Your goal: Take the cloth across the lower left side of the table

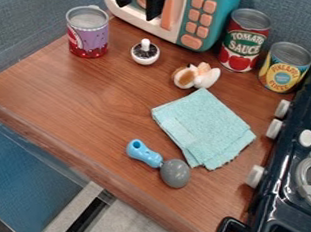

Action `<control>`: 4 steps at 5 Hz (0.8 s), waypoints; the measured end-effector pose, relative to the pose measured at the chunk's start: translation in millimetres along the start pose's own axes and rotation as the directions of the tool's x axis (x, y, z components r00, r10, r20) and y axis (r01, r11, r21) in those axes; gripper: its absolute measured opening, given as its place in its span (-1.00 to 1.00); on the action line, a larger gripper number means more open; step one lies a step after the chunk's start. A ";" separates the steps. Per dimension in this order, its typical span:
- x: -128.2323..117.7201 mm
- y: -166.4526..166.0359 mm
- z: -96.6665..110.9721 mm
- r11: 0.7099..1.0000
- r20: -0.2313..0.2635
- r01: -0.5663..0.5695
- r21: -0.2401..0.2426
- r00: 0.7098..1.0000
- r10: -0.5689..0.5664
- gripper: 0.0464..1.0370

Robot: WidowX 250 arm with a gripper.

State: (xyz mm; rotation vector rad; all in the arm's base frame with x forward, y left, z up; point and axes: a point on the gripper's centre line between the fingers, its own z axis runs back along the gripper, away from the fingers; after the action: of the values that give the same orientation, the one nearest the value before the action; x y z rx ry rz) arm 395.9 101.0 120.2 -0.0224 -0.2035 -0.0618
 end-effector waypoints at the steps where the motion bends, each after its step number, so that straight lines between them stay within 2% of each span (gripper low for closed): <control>1: -5.9 -3.4 -15.8 1.000 -0.041 -0.011 -0.023 0.999 0.010 0.93; 2: -19.1 -35.1 -26.9 0.997 -0.079 -0.004 -0.077 0.997 -0.002 0.93; 3: -27.7 -60.8 -17.1 0.998 -0.078 0.019 -0.054 0.997 -0.023 0.93; 4: -32.7 -94.0 -11.6 0.996 -0.055 0.076 -0.052 0.995 -0.079 0.93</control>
State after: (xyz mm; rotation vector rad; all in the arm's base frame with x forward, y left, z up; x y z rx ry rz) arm 360.3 8.8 103.7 -0.0620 -0.1459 -0.1447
